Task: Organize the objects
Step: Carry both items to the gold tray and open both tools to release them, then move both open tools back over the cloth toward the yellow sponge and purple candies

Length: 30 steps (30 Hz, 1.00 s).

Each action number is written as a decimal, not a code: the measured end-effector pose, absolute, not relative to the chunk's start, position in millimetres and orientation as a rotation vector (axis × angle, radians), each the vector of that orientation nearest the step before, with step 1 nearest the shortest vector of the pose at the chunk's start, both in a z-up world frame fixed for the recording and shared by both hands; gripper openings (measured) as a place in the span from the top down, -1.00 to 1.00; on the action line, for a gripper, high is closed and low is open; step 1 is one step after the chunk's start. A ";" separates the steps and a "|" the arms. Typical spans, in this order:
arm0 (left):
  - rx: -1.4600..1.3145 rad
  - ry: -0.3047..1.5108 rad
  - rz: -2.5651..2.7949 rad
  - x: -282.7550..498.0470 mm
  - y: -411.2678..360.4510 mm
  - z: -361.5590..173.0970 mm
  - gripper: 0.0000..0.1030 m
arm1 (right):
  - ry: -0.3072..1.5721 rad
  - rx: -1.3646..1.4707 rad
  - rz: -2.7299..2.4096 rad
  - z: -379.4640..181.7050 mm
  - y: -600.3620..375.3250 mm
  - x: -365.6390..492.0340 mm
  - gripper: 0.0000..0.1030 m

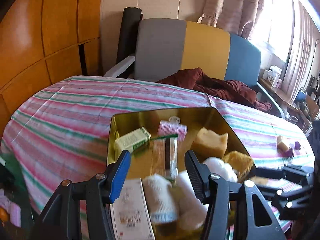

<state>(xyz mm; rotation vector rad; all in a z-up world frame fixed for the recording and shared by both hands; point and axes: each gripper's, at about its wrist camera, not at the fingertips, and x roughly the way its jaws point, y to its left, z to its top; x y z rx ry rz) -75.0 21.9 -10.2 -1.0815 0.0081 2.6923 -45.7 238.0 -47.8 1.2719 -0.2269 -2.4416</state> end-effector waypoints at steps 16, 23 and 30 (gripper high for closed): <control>-0.970 0.085 2.733 -22.1 45.5 14.1 -0.11 | -0.176 1.194 -2.543 -23.2 241.2 -12.1 -0.49; -0.949 0.117 2.687 -10.5 61.2 18.1 -0.11 | -0.193 1.162 -2.595 -13.7 256.4 -3.0 -0.57; -0.939 0.153 2.640 -3.4 80.5 20.7 -0.11 | -0.249 1.179 -2.675 -11.8 291.7 1.4 -0.58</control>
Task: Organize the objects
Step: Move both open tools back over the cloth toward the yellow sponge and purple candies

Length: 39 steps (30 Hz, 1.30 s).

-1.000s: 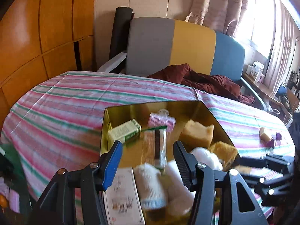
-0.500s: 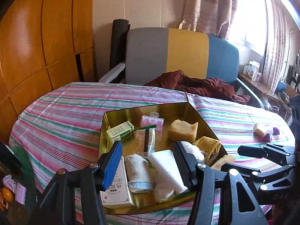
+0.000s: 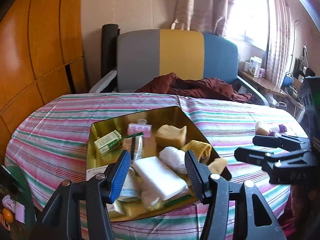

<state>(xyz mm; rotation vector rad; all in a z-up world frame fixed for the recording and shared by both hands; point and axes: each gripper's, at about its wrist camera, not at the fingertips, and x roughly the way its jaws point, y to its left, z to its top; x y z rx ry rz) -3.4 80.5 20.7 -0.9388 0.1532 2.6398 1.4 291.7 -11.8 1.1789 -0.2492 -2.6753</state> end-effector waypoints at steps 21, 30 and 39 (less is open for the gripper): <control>-0.936 0.277 2.520 0.6 144.7 21.7 -0.11 | -0.401 1.302 -3.024 -8.3 463.4 18.7 -0.63; -0.942 0.330 2.454 0.0 178.5 18.6 -0.11 | -0.460 1.339 -3.132 -12.3 531.3 18.5 -0.73; -0.944 0.424 2.390 -0.9 215.1 10.7 -0.11 | -0.749 1.395 -3.172 -46.5 591.9 24.3 -0.73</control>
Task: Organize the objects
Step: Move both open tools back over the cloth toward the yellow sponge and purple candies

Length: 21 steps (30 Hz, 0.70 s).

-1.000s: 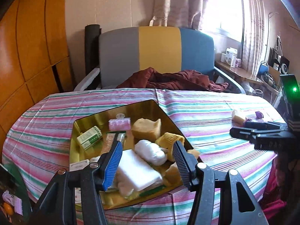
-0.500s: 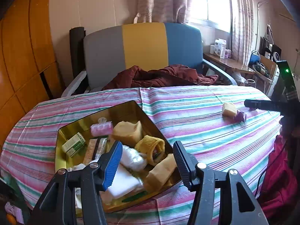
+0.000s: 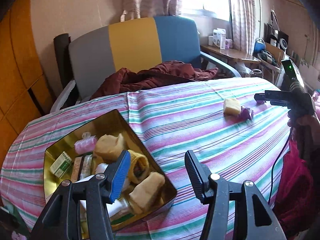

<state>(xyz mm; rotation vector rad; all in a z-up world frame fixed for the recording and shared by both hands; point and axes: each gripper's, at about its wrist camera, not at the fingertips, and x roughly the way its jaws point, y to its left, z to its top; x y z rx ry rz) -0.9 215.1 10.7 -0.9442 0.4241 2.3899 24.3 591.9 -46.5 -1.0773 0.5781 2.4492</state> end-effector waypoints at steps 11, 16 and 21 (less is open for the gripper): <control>-0.953 0.477 2.277 -11.4 271.6 -3.1 -0.11 | 0.724 -1.071 2.356 -58.7 618.6 35.9 -0.73; -0.991 0.474 2.209 -15.5 303.7 -16.0 -0.11 | 0.780 -1.058 2.294 -63.1 631.9 41.8 -0.78; -1.039 0.451 2.127 -23.7 336.3 -29.7 -0.11 | 0.875 -0.980 2.228 -61.5 649.8 55.1 -0.82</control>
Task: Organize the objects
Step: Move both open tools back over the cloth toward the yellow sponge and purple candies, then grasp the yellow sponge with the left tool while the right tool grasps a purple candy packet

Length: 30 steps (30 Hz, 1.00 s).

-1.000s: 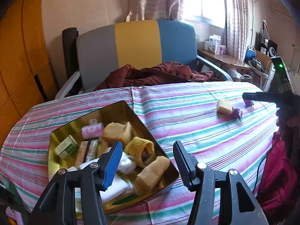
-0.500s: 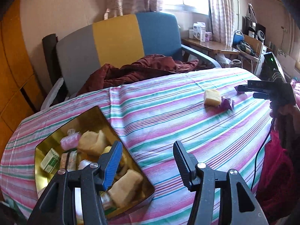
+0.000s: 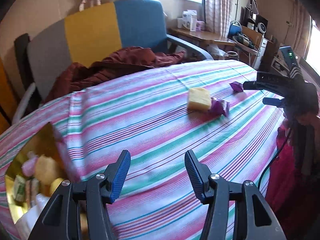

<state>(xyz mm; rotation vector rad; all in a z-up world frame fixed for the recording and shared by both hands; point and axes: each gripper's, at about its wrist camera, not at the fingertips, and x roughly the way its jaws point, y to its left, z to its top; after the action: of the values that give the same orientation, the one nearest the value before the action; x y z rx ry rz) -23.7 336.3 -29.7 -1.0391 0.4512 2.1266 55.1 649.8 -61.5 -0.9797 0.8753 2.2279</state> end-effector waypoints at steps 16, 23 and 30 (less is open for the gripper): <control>-1.026 0.440 1.956 -64.4 476.2 -52.1 -0.48 | 1.034 -1.019 2.195 -72.7 661.9 55.5 -0.82; -1.066 0.480 1.916 -82.7 524.4 -71.5 -0.61 | 1.048 -1.030 2.211 -74.3 662.6 54.3 -0.82; -1.274 0.323 1.847 -119.1 526.1 -107.5 -0.10 | 1.014 -1.085 2.220 -82.0 665.3 47.3 -0.82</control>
<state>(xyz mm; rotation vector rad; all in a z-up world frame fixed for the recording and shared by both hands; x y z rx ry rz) -119.1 526.1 -107.5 -1.2744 0.3227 1.8470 47.3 665.3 -82.0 -1.0853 1.0139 2.2198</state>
